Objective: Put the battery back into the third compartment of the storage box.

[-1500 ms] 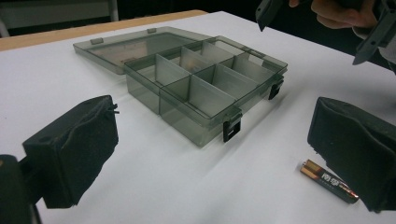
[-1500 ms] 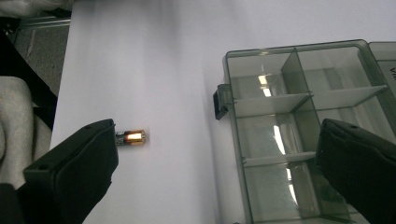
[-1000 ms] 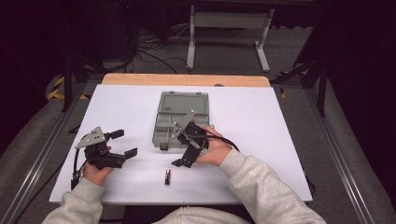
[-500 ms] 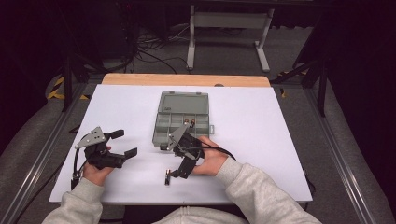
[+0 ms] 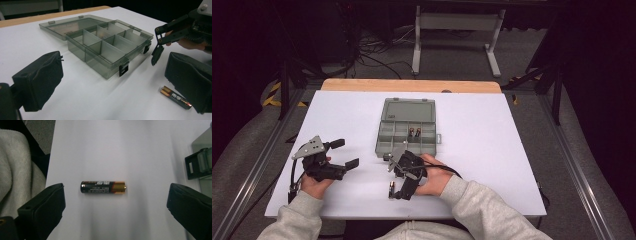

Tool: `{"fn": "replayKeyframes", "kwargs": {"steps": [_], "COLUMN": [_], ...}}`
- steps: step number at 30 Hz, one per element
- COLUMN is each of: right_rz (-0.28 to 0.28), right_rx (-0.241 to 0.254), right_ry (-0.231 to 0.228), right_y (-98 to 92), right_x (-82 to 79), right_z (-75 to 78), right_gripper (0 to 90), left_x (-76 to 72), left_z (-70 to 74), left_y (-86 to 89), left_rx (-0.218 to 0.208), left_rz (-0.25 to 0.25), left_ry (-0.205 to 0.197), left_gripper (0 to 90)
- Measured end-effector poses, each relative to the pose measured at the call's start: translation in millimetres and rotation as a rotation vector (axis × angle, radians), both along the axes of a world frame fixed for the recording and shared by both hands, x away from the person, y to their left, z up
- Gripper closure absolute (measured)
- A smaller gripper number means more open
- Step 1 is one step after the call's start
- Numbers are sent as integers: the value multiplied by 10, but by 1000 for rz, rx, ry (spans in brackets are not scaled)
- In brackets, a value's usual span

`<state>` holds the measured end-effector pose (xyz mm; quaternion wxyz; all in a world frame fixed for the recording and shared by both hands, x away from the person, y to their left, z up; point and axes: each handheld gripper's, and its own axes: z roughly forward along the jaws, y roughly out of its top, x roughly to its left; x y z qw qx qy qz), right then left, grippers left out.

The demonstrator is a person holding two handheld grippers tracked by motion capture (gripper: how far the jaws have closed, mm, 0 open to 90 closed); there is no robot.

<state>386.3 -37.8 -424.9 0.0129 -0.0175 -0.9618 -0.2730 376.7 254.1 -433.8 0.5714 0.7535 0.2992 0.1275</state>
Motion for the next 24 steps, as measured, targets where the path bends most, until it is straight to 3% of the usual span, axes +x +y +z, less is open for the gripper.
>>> {"fn": "replayKeyframes", "kwargs": {"steps": [24], "right_rz": [24], "right_rx": [-25], "right_ry": [31], "right_y": [103], "right_x": [-127], "right_z": [-191], "right_gripper": [39], "left_x": [0], "left_z": [0], "left_y": [-5], "left_rx": [1], "left_rz": [-1], "left_ry": [-1], "left_gripper": [23]}}
